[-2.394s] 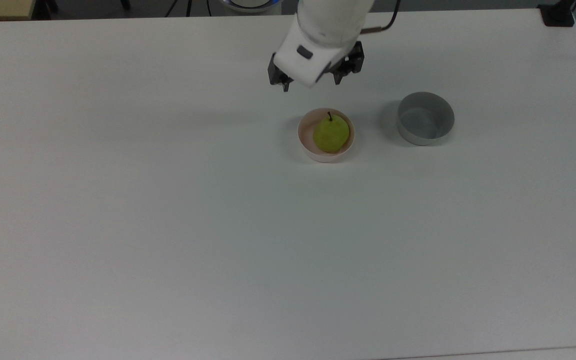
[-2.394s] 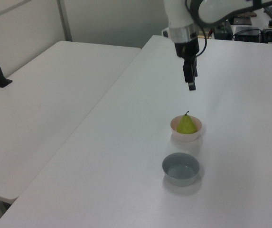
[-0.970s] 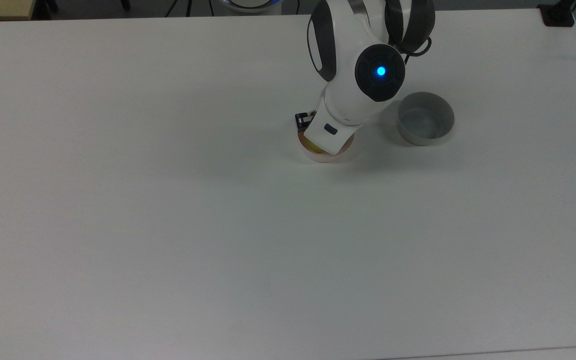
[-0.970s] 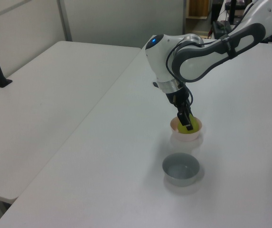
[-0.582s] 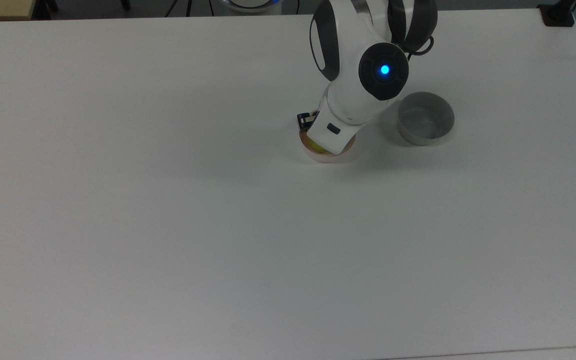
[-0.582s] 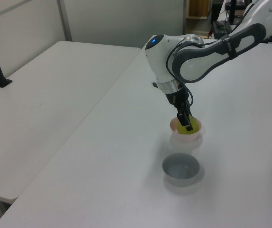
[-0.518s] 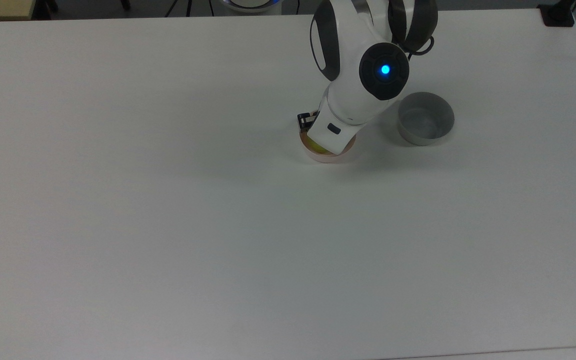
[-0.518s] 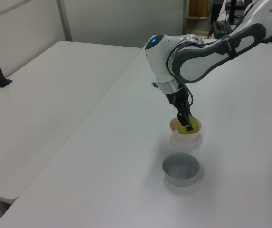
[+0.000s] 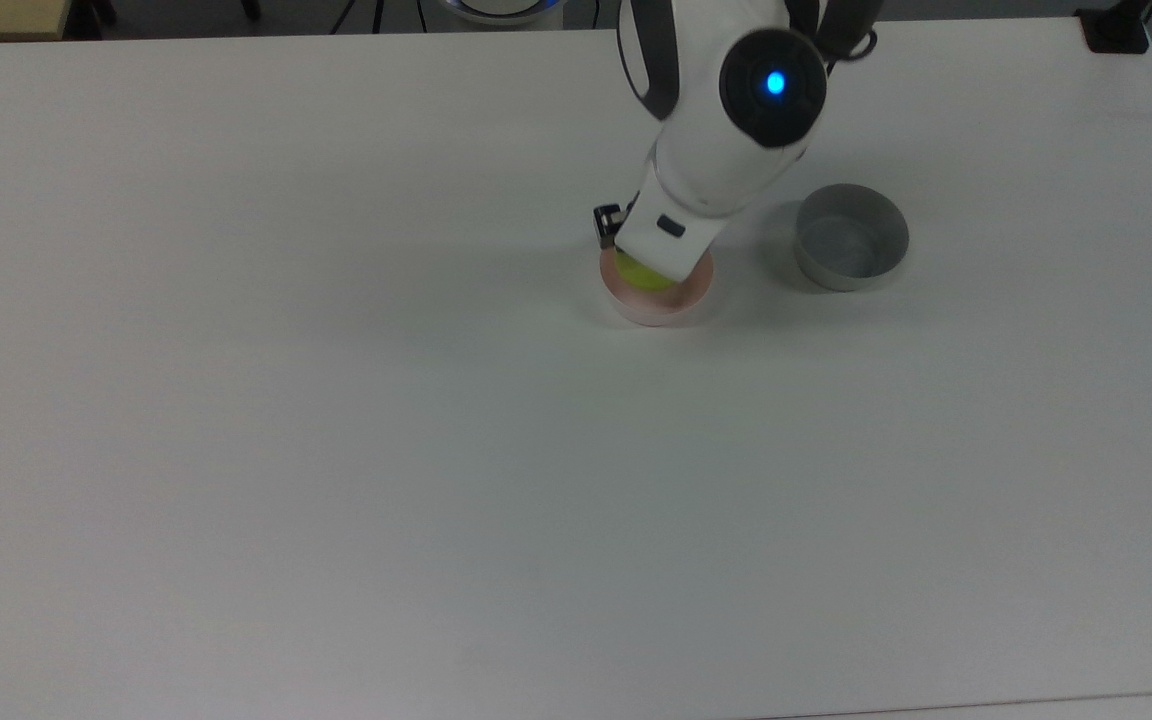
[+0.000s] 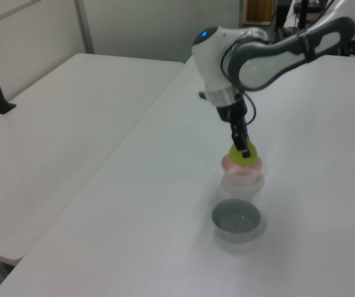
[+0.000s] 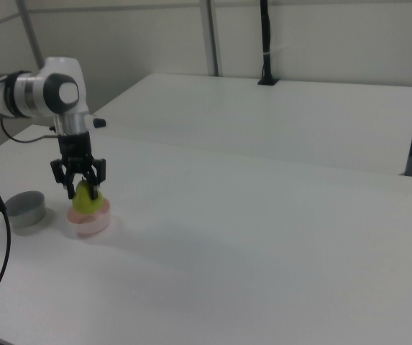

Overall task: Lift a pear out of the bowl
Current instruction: 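Lift the pear out of the pink bowl and carry it sideways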

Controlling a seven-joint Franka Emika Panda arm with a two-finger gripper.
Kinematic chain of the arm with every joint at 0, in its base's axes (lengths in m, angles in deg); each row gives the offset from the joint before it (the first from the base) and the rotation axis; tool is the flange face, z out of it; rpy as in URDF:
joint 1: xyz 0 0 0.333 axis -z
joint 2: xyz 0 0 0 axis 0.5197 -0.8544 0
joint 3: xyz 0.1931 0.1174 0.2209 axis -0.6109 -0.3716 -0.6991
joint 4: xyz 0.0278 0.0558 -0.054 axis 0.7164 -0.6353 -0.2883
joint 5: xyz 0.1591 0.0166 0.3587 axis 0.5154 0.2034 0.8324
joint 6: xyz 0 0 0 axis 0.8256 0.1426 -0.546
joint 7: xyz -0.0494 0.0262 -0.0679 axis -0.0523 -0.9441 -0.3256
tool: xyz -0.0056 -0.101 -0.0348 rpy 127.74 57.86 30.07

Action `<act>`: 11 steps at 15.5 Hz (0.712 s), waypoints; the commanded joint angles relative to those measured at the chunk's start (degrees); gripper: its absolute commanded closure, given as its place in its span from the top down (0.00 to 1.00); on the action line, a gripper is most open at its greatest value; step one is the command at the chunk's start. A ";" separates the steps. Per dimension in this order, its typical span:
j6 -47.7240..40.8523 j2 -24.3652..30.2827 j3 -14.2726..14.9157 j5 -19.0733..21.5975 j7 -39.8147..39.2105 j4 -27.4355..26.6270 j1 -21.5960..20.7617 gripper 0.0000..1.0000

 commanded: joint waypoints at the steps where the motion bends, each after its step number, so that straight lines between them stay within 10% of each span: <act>1: -3.38 5.97 0.98 0.61 -2.27 -1.38 0.35 0.34; 11: -4.79 8.00 1.33 -0.44 -8.93 -1.29 10.71 0.34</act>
